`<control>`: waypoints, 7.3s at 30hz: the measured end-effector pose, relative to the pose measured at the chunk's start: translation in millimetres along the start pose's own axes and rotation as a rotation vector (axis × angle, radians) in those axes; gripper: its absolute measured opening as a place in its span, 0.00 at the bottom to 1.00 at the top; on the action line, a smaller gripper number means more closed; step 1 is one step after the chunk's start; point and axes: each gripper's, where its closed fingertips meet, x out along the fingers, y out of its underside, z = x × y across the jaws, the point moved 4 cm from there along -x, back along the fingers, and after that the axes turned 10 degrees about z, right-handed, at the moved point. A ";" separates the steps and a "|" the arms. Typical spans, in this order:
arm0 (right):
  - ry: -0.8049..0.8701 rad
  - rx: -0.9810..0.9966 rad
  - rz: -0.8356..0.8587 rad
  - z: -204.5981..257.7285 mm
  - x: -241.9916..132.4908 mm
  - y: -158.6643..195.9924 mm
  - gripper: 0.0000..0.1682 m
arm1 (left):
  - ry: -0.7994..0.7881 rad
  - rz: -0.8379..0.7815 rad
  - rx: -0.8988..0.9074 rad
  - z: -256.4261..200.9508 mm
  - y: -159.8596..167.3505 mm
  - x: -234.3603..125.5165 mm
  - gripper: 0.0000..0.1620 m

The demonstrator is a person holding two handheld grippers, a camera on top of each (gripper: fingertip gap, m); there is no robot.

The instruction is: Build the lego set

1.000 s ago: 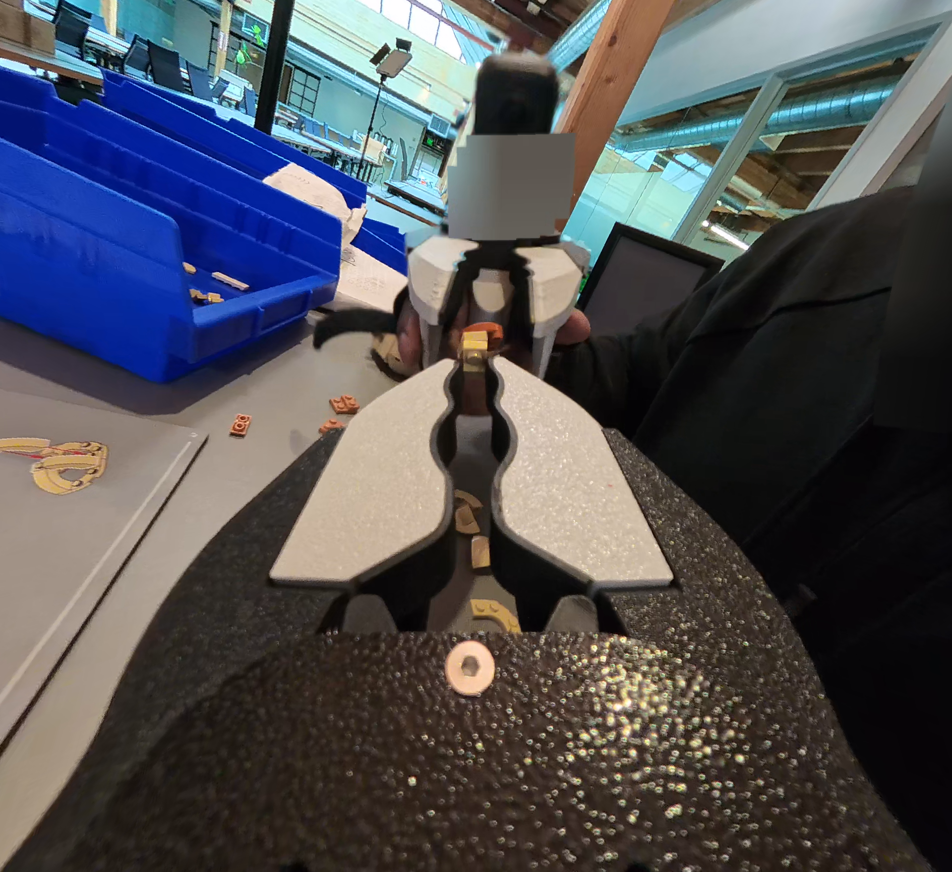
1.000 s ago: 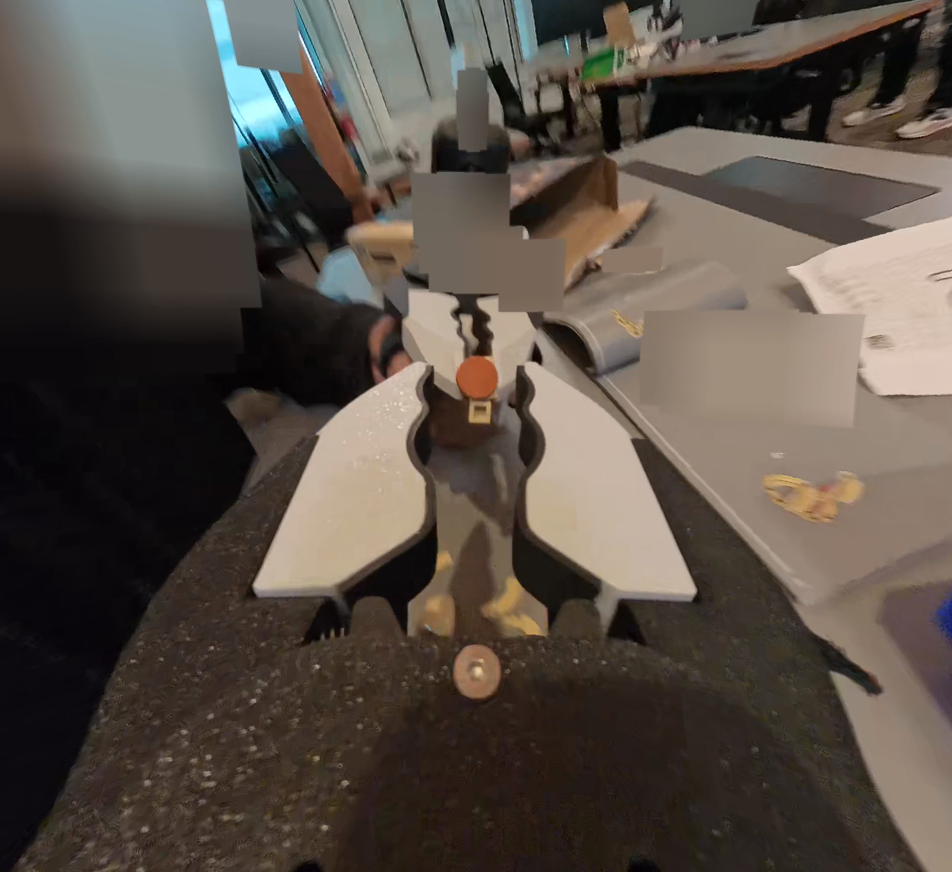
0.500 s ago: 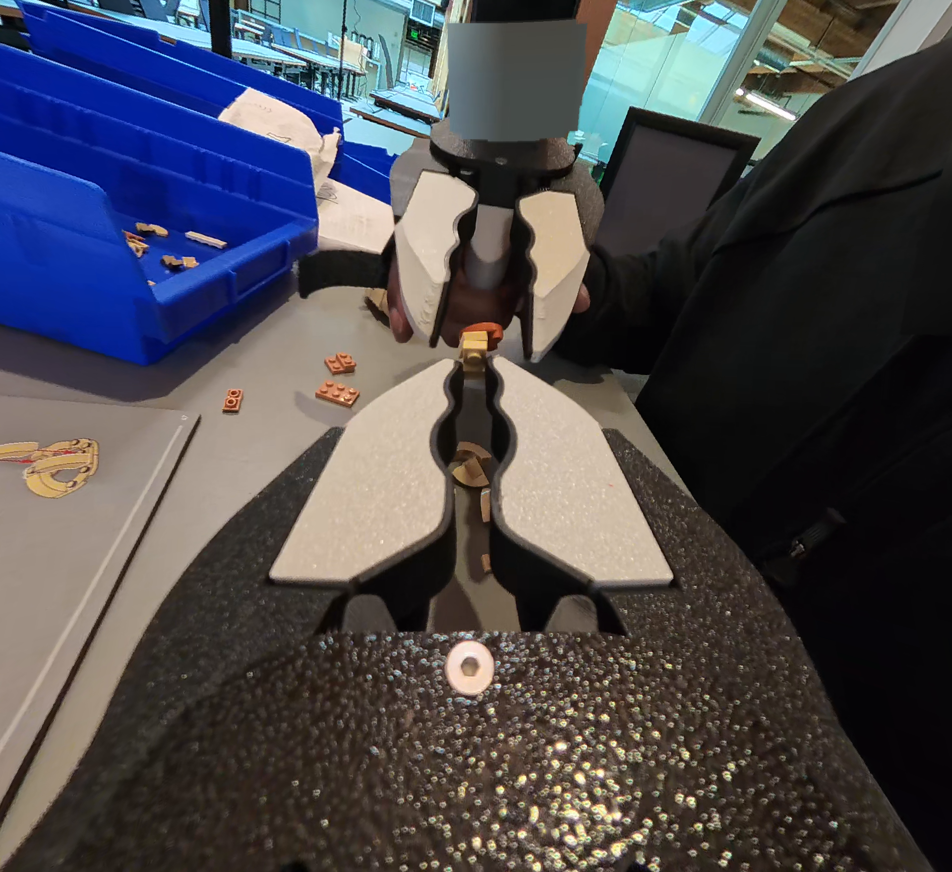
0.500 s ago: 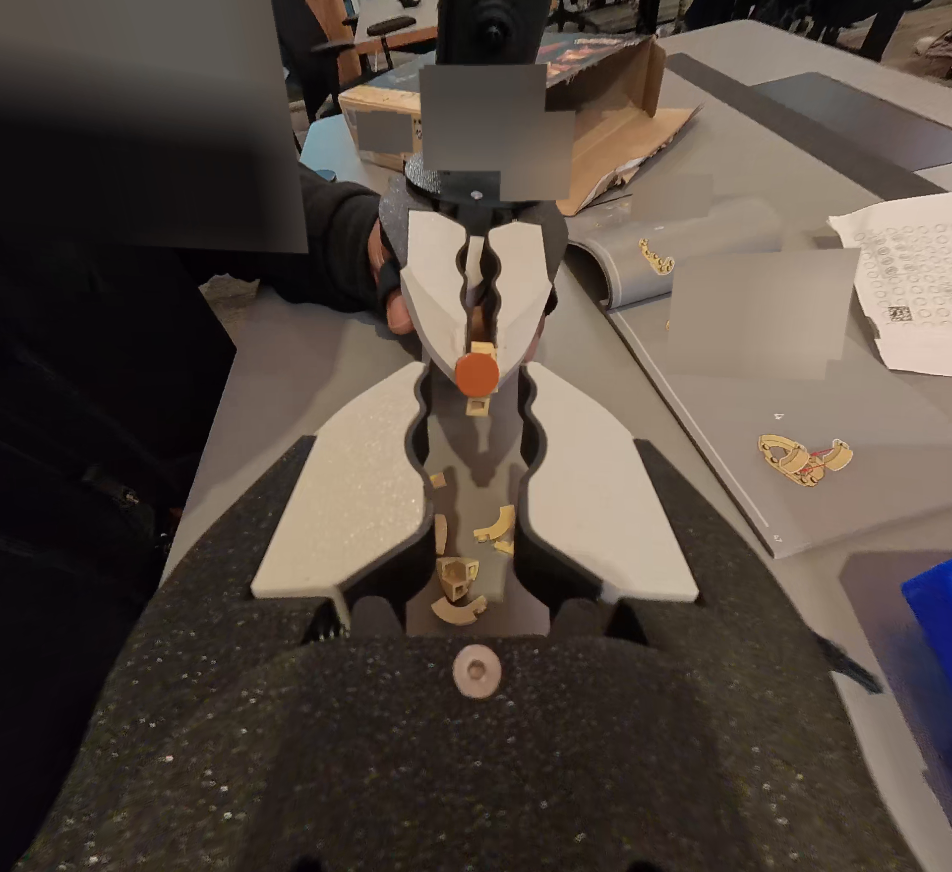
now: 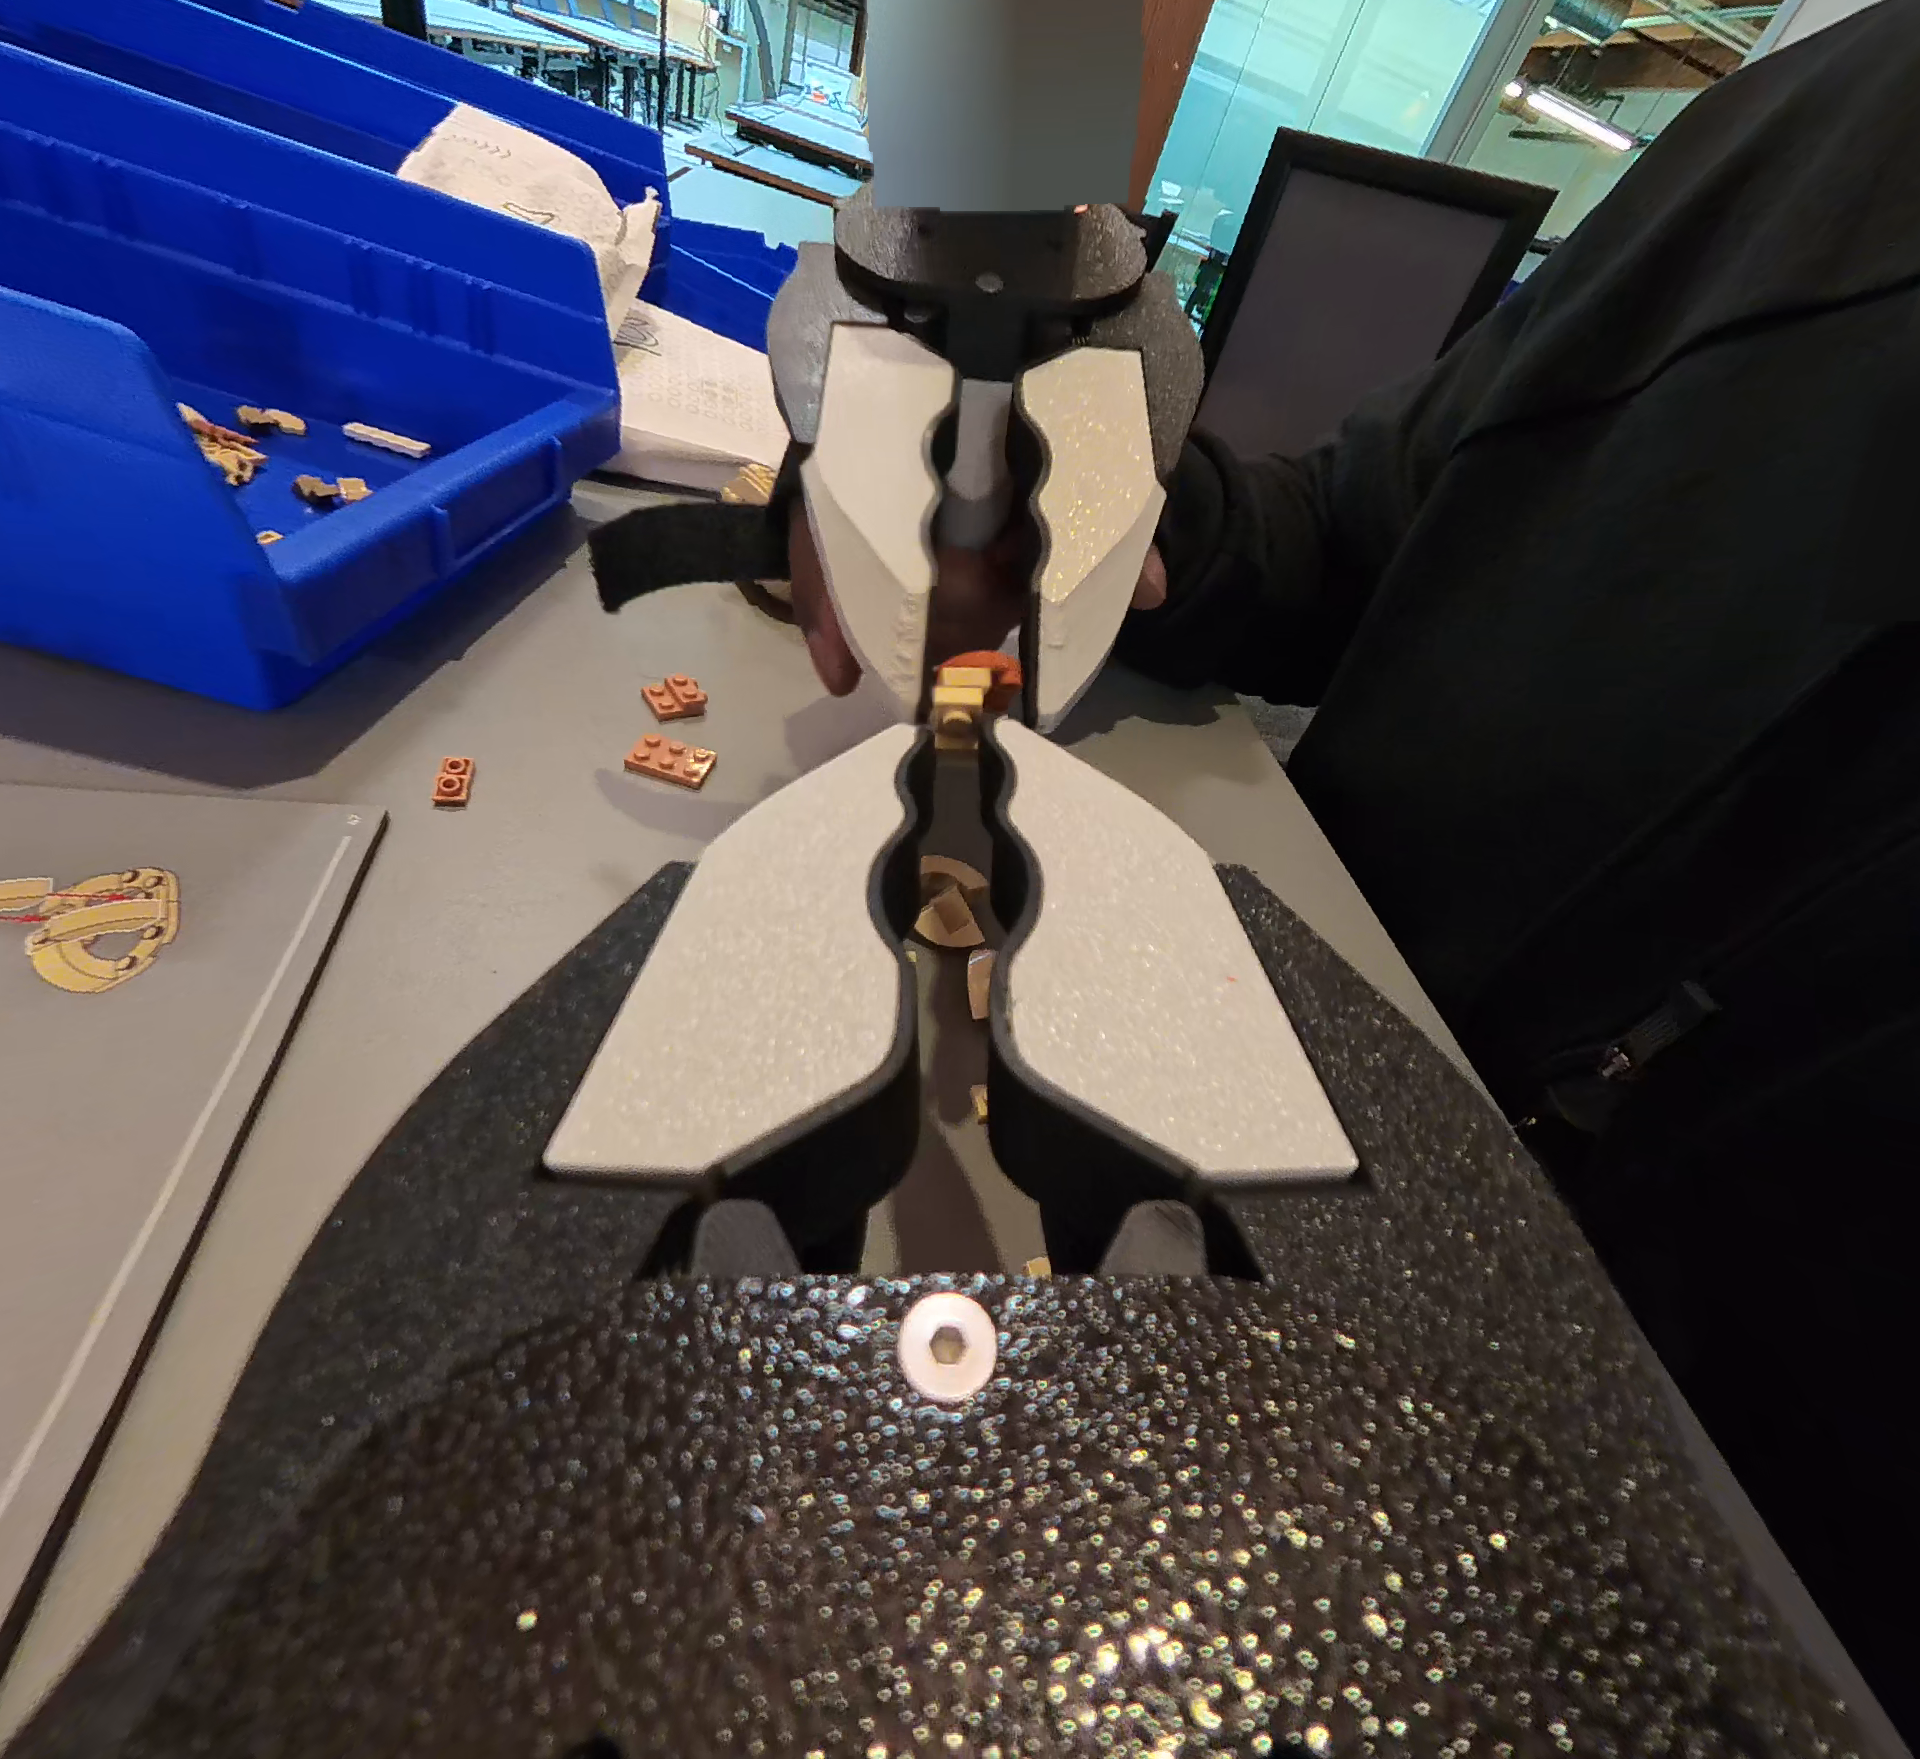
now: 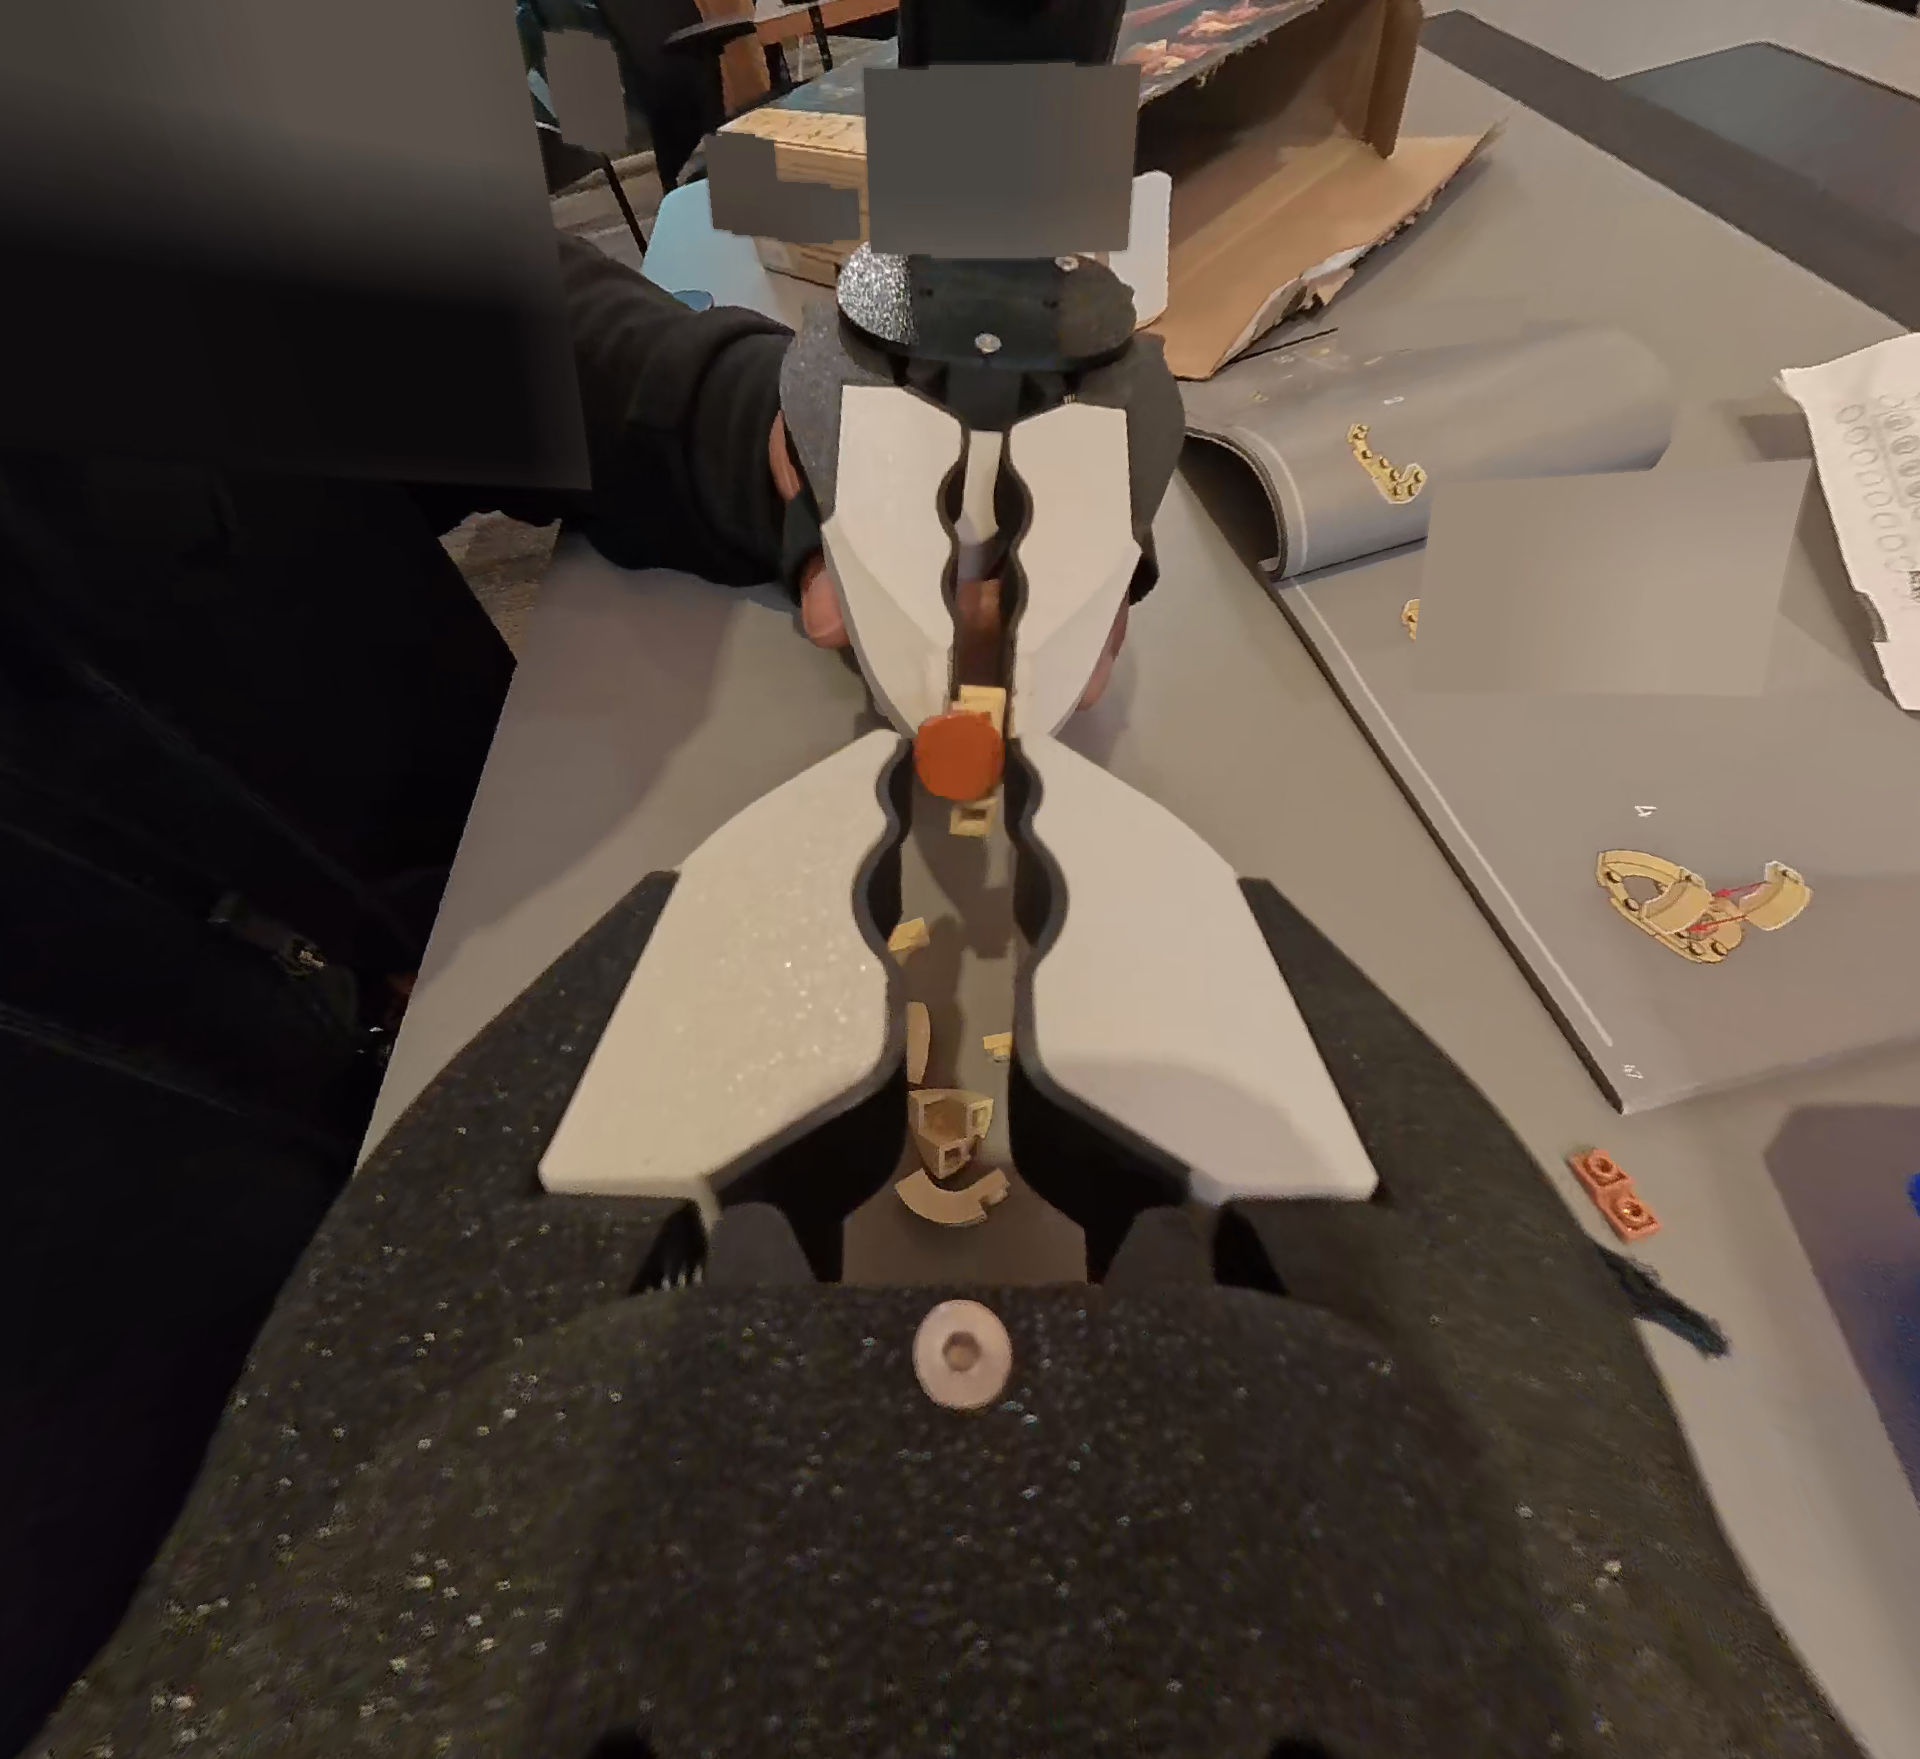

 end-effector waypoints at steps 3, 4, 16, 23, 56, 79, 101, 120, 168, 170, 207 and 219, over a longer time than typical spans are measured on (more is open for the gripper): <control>0.014 0.005 -0.008 -1.3 1.2 -0.1 0.10 | -0.012 0.005 -0.001 1.3 0.4 -0.3 0.05; 0.018 0.012 -0.020 -2.3 1.5 -0.8 0.09 | -0.016 0.002 -0.004 2.2 0.0 -1.1 0.04; -0.084 0.187 -0.307 -11.2 0.5 -12.4 0.09 | -0.084 -0.019 -0.010 8.0 -5.0 -7.4 0.05; -0.051 0.198 -0.326 -14.1 3.6 -11.7 0.09 | -0.102 -0.023 -0.009 8.8 -6.5 -9.4 0.05; -0.034 0.142 -0.277 -7.1 13.4 -8.3 0.09 | -0.169 0.211 0.080 3.7 -3.1 -14.1 0.05; -0.019 0.092 -0.247 -2.2 23.1 -4.5 0.09 | -0.238 0.384 0.151 -1.8 2.3 -15.4 0.04; 0.052 -0.020 -0.200 2.3 25.9 -3.1 0.09 | -0.189 0.383 0.111 -3.0 5.2 -15.4 0.04; -0.007 0.075 -0.310 -4.1 11.1 -11.1 0.16 | -0.099 0.264 0.020 2.5 8.3 -9.9 0.04; 0.227 0.057 -0.416 -14.3 -4.0 -18.2 0.05 | -0.591 0.133 0.836 10.2 -15.2 -34.4 0.12; 0.379 0.003 -0.417 -18.3 -10.1 -19.3 0.05 | -0.548 0.022 0.696 9.6 -23.9 -38.7 0.15; 0.746 -0.234 -0.434 3.4 -6.6 -28.9 0.05 | -0.648 -0.121 0.584 -10.4 -38.7 -22.9 0.07; 0.777 -0.247 -0.457 6.3 -7.7 -31.0 0.05 | -0.697 -0.177 0.545 -14.0 -40.7 -21.9 0.06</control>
